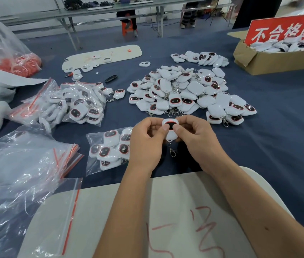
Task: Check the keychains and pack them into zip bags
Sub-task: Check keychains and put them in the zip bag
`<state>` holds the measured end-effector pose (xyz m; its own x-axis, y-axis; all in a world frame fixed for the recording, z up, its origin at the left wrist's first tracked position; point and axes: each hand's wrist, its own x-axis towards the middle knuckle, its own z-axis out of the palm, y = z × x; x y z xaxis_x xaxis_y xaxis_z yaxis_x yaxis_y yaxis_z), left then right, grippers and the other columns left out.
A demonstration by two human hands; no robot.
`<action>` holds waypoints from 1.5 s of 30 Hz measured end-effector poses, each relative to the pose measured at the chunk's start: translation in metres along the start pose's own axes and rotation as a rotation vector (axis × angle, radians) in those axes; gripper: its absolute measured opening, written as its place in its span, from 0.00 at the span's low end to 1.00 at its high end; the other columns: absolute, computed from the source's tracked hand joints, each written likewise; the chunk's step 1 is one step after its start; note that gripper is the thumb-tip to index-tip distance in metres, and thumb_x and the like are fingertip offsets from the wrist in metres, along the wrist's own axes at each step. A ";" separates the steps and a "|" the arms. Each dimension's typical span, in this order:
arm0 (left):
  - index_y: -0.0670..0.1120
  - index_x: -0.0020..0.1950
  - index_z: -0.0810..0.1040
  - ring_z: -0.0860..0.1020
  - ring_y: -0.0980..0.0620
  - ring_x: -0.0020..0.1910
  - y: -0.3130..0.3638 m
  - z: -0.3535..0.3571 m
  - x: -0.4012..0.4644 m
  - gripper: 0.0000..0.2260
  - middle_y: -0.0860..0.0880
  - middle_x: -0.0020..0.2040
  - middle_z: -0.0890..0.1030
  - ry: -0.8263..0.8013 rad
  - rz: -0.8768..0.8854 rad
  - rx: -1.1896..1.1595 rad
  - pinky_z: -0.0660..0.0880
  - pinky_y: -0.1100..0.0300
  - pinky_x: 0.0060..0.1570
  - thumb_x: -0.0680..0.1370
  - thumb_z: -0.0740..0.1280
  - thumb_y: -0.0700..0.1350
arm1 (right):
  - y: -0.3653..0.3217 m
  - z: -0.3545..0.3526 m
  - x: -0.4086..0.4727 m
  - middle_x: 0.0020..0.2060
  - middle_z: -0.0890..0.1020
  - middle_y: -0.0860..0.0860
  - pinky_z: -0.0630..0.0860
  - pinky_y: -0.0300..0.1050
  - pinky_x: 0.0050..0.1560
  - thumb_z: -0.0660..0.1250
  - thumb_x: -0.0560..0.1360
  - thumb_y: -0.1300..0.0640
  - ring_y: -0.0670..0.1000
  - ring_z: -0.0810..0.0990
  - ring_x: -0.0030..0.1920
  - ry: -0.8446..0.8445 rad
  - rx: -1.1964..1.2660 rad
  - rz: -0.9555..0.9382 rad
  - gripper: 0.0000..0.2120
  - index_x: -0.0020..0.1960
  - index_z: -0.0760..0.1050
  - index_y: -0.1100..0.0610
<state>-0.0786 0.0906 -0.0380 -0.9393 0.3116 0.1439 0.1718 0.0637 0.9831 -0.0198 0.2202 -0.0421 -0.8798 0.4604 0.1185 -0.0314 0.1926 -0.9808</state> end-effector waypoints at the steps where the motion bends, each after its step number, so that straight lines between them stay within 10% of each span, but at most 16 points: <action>1: 0.47 0.50 0.84 0.80 0.54 0.41 0.000 0.000 0.000 0.03 0.50 0.43 0.84 -0.009 0.005 0.002 0.80 0.53 0.45 0.80 0.71 0.39 | 0.000 0.000 0.000 0.33 0.83 0.42 0.75 0.31 0.39 0.68 0.82 0.59 0.40 0.79 0.35 -0.005 -0.009 0.000 0.08 0.48 0.83 0.49; 19: 0.51 0.45 0.81 0.81 0.43 0.38 0.008 0.014 -0.007 0.07 0.47 0.40 0.84 0.173 0.135 0.005 0.82 0.45 0.43 0.80 0.71 0.41 | 0.003 0.000 0.002 0.45 0.88 0.53 0.80 0.41 0.46 0.70 0.79 0.66 0.48 0.85 0.43 -0.023 0.189 -0.025 0.10 0.55 0.83 0.53; 22: 0.49 0.46 0.82 0.80 0.53 0.37 0.009 0.014 -0.008 0.05 0.50 0.40 0.83 0.183 0.180 0.079 0.80 0.54 0.42 0.80 0.72 0.40 | 0.004 0.000 0.002 0.46 0.88 0.54 0.80 0.39 0.44 0.71 0.79 0.65 0.48 0.83 0.40 -0.032 0.200 -0.005 0.09 0.54 0.83 0.53; 26: 0.45 0.49 0.81 0.76 0.51 0.45 0.009 0.008 -0.009 0.02 0.49 0.45 0.81 0.363 0.294 0.405 0.72 0.57 0.47 0.79 0.70 0.42 | 0.004 0.000 0.002 0.45 0.87 0.53 0.79 0.37 0.44 0.71 0.78 0.67 0.47 0.83 0.39 0.005 0.205 0.016 0.09 0.53 0.83 0.55; 33: 0.48 0.54 0.75 0.65 0.43 0.58 0.008 0.002 -0.010 0.24 0.46 0.56 0.70 0.420 0.075 1.050 0.66 0.51 0.57 0.70 0.76 0.63 | 0.005 0.000 0.002 0.44 0.86 0.55 0.79 0.37 0.43 0.71 0.77 0.67 0.46 0.81 0.38 0.036 0.176 0.038 0.07 0.50 0.83 0.56; 45: 0.46 0.43 0.83 0.62 0.47 0.55 0.007 -0.007 -0.004 0.07 0.49 0.52 0.71 0.428 0.054 0.933 0.65 0.53 0.56 0.77 0.65 0.43 | 0.007 0.006 -0.001 0.40 0.85 0.51 0.80 0.46 0.47 0.72 0.80 0.60 0.46 0.82 0.39 0.011 0.024 -0.023 0.11 0.59 0.77 0.49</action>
<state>-0.0759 0.0830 -0.0306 -0.9193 -0.0166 0.3932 0.2077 0.8283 0.5204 -0.0223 0.2161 -0.0497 -0.8733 0.4659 0.1426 -0.0631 0.1822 -0.9812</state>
